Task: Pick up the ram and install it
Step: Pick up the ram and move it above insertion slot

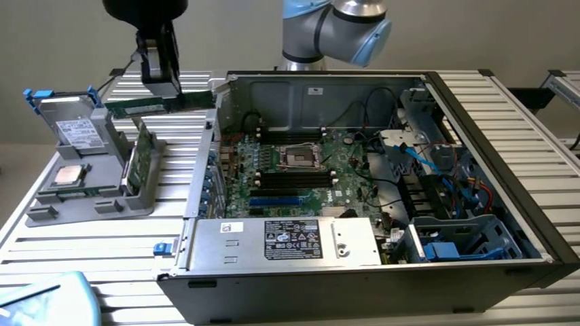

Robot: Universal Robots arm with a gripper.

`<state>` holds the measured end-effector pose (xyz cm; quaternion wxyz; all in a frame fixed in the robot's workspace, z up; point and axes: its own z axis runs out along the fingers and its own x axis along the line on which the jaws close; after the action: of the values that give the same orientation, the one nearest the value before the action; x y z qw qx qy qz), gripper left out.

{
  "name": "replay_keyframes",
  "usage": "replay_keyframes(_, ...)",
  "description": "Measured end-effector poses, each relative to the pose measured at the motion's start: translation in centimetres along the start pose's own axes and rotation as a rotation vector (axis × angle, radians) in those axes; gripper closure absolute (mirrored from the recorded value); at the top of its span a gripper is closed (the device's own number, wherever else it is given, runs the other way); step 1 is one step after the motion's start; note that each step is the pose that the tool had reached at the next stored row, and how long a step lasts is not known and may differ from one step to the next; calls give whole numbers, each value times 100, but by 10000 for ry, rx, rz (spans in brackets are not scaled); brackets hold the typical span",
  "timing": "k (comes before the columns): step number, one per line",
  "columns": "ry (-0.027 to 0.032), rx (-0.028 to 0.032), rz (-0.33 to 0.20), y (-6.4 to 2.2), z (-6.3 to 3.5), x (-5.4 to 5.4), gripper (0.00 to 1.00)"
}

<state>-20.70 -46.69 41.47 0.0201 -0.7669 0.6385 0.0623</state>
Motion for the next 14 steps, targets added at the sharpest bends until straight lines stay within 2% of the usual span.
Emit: replay_keyframes(14,0,0,-1,-593,-84,276,86)
